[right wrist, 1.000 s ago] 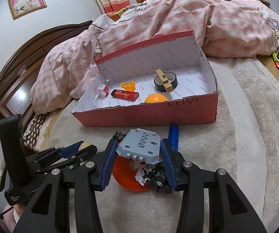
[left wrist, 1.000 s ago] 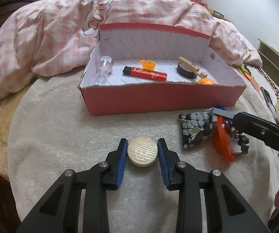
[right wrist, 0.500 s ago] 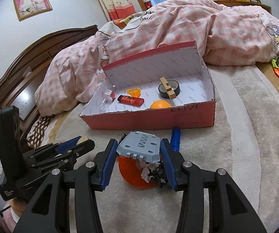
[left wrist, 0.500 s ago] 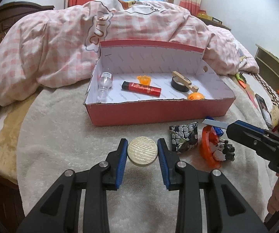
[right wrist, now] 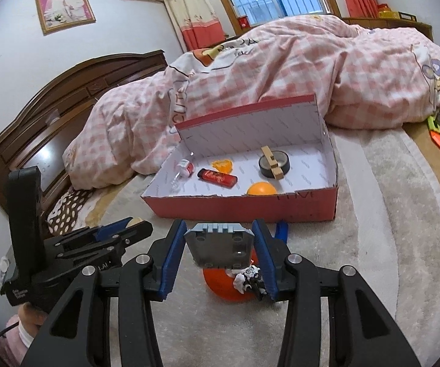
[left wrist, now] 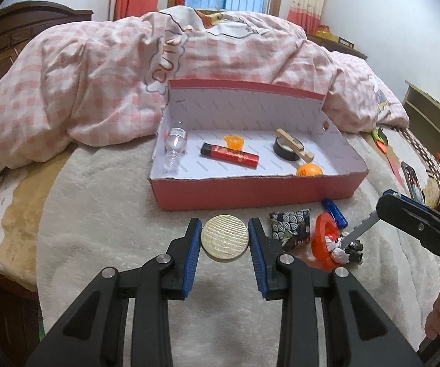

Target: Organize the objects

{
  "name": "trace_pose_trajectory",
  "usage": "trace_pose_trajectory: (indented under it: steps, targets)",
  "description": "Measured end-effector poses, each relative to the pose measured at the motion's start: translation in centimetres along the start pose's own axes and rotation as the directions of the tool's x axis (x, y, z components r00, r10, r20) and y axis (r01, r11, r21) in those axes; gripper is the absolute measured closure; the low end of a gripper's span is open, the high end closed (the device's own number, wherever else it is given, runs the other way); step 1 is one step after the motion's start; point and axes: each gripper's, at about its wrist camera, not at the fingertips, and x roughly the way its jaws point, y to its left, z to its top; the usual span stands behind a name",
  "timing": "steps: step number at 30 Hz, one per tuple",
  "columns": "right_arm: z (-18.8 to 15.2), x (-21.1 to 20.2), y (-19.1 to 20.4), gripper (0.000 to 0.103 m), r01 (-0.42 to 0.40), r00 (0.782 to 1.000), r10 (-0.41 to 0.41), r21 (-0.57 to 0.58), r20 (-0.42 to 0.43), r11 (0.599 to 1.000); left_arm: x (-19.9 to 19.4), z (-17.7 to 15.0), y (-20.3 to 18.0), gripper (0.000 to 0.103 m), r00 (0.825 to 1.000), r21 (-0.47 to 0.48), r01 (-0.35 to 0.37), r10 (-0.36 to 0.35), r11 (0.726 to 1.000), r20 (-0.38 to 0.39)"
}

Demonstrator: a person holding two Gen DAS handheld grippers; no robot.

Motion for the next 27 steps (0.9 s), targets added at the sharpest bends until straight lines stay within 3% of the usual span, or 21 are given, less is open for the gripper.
trace_pose_trajectory:
  steps: [27]
  targets:
    - [2.9,0.0,-0.1,0.057,0.022,1.000,-0.020,-0.065,0.020,0.998,-0.7,3.0,0.2,0.072,0.999,0.002,0.027,-0.028,1.000,0.035]
